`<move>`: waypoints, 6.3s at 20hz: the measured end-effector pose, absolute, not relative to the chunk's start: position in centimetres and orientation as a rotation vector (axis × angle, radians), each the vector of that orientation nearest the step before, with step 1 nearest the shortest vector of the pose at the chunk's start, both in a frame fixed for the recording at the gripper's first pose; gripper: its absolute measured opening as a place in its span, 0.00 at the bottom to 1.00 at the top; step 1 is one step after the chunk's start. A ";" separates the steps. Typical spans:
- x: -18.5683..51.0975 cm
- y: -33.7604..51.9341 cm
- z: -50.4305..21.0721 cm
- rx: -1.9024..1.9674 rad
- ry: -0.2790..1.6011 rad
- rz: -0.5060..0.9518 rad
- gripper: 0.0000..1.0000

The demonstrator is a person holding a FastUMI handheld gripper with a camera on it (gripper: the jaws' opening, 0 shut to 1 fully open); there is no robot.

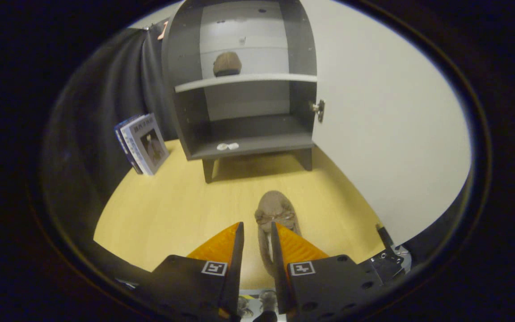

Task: Open the shoe cabinet door, grab the shoes and put them into the shoe cabinet, then close the shoe cabinet door.

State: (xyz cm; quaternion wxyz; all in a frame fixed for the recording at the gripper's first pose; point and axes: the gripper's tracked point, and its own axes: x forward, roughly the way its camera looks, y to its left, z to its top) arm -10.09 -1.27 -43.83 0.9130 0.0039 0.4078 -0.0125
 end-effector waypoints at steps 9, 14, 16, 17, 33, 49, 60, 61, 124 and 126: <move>-10.9 -1.9 -53.0 -0.049 1.027 -0.003 0.36; -11.0 -1.9 -53.4 -0.086 1.045 0.008 0.35; -11.6 -2.4 -52.7 -0.108 1.057 0.002 0.32; -11.3 -2.2 -53.2 -0.101 1.064 0.004 0.29; -11.2 -2.2 -53.6 -0.104 1.077 0.016 0.04; -6.8 -2.6 -43.6 -0.115 0.928 0.046 0.03; 2.9 -1.0 -21.9 -0.147 0.637 -0.017 0.02; 4.4 -0.7 -20.5 -0.158 0.610 -0.015 0.02; 26.8 -1.7 -14.3 -0.037 0.361 -0.012 0.95; 24.0 -1.2 -12.1 -0.036 0.323 -0.007 0.95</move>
